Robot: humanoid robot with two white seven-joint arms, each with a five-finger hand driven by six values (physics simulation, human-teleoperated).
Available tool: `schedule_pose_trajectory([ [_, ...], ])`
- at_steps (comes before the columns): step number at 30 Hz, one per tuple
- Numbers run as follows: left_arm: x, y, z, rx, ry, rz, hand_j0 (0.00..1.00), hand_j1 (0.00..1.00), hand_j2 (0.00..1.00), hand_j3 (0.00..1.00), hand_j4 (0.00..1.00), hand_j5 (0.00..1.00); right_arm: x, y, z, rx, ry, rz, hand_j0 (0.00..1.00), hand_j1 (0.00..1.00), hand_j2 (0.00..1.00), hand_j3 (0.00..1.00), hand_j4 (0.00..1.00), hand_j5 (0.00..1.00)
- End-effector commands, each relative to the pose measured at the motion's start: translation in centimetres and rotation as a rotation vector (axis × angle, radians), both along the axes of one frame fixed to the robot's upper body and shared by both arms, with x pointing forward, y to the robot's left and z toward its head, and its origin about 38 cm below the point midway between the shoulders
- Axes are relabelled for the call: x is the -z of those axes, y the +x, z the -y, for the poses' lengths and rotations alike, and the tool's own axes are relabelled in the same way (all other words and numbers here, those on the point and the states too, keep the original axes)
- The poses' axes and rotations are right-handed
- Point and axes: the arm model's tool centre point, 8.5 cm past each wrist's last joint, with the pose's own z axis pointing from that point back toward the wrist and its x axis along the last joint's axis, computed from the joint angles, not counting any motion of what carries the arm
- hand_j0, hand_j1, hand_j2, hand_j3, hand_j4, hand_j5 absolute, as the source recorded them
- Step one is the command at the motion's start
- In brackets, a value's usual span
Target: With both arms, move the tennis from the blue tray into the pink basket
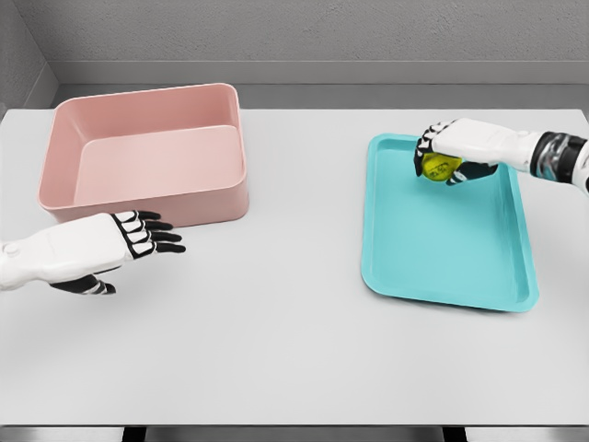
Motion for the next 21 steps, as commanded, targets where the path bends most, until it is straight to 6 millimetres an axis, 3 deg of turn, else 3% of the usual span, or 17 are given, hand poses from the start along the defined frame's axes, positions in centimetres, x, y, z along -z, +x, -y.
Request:
schedule_pose_trajectory([
  [1, 0.0, 0.0, 0.0, -0.002, -0.004, -0.002, 1.0, 1.0, 1.0, 1.0, 1.0, 1.0, -1.2, -0.5, -0.5, -0.03, -0.002, 0.027, 0.43, 0.43, 0.43, 0.43, 0.43, 0.43],
  [21, 0.0, 0.0, -0.1, -0.003, -0.004, -0.003, 1.0, 1.0, 1.0, 1.0, 1.0, 1.0, -3.6, -5.5, -6.4, -0.291, -0.101, 0.135, 0.43, 0.43, 0.43, 0.43, 0.43, 0.43],
])
